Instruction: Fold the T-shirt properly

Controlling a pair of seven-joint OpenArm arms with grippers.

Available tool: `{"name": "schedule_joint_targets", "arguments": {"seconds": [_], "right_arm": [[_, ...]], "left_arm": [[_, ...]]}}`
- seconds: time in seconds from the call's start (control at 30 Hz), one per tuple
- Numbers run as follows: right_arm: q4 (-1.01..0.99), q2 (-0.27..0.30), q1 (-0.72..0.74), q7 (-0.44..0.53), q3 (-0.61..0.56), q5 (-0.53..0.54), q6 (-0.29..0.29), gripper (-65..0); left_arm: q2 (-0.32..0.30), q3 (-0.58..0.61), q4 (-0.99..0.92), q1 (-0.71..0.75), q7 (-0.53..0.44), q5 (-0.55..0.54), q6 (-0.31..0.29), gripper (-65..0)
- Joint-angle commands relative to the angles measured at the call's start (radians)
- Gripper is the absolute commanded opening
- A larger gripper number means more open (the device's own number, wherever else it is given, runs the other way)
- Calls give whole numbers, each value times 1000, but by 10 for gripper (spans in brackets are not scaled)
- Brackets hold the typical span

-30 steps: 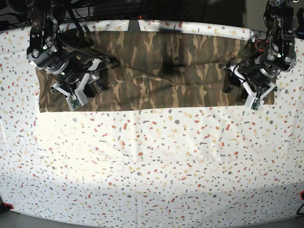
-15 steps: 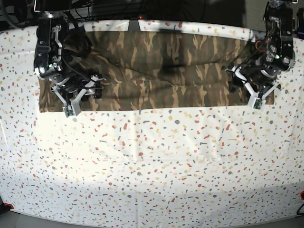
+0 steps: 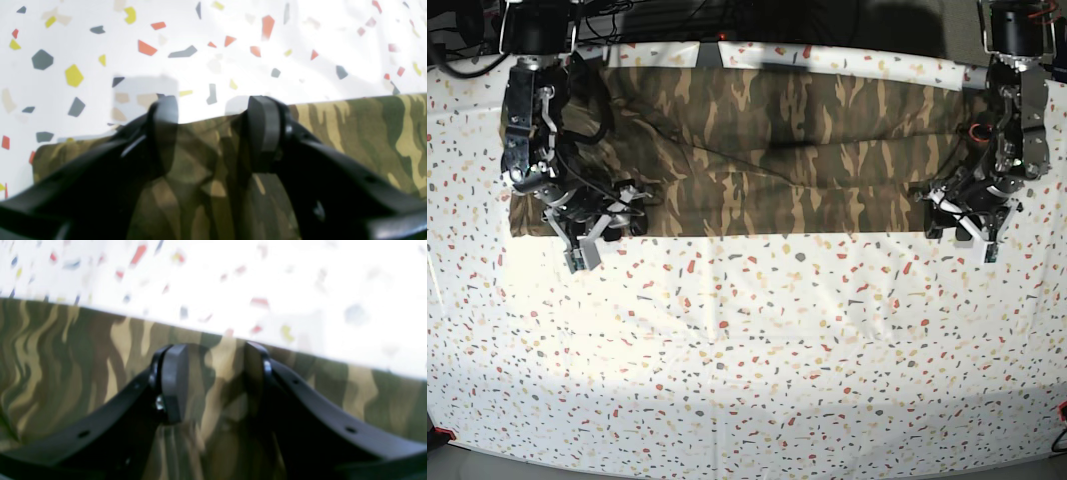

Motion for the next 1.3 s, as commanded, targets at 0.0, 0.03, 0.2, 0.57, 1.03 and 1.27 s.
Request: {"name": "schedule_joint_targets", "arguments": {"seconds": [0.0,0.03,0.2,0.57,1.03,1.27], "right_arm": [[-21,5,28,-14,2,-9,-5,-371],[-51,5,47,-11,2,-9,-5,-371],[-116,7,92,2,2,3,41,-371],[234,23,79,-93,3,161,147,-371],[409,19,-253,-154,85,154,147,-371],[302,-34,-252,-98,85,40,147,-372]], "left_arm": [[-9,-1,-24,14,108,35,26,-331],[-9,-1,-24,14,95,35,26,-331],[-9,-1,-13,11,113,35,26,-331],[-9,-1,499,29,350,-42,26,-331],[12,-1,630,372,271,-17,24,-332],[93,3,388,357,185,-17,23,-397]]}}
